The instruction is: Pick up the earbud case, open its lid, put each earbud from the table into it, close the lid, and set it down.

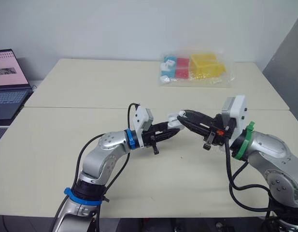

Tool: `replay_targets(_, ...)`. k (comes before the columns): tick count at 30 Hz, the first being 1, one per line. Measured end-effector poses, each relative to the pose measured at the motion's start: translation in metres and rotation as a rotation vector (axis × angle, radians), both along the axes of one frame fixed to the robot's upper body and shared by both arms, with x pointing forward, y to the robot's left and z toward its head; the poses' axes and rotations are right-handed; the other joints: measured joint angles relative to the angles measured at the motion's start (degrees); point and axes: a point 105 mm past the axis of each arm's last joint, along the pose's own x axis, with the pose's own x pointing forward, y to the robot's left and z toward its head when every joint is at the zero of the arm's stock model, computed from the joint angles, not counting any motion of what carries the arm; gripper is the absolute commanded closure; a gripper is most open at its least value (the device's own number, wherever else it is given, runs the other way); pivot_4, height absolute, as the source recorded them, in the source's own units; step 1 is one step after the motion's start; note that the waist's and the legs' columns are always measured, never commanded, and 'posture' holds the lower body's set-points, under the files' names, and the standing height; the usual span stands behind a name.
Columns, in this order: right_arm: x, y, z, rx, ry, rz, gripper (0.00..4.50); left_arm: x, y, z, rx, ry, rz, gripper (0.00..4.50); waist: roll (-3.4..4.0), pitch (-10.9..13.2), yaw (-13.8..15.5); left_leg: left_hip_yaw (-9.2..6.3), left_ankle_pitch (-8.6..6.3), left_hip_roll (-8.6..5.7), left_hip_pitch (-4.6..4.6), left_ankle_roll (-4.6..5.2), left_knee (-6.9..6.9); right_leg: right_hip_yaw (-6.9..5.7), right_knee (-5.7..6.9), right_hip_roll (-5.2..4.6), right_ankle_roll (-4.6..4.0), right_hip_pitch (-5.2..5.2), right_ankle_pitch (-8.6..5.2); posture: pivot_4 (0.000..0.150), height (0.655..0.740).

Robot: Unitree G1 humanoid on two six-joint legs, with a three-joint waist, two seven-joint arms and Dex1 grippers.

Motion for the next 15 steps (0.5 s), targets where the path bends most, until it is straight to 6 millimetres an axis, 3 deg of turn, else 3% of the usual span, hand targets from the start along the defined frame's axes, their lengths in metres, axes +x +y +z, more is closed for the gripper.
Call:
replay_targets(11, 0.017, 0.001, -0.006, 0.034, -0.027, -0.1, 4.11, 0.0, -0.001, 0.008, -0.024, 0.011, -0.001, 3.69, 0.0, 0.0, 0.0, 0.01, 0.0, 0.0, -0.06, 0.0, -0.03, 0.01, -0.07, -0.01, 0.0, -0.04, 0.0, 0.15, 0.7378)
replay_targets(15, 0.019, -0.004, -0.019, 0.046, 0.013, -0.124, 4.11, 0.001, 0.002, 0.009, -0.043, 0.037, 0.009, 3.69, 0.0, 0.0, 0.0, 0.0, 0.0, 0.01, -0.07, 0.0, -0.04, 0.0, -0.08, -0.01, 0.0, -0.04, 0.0, 0.15, 0.7378)
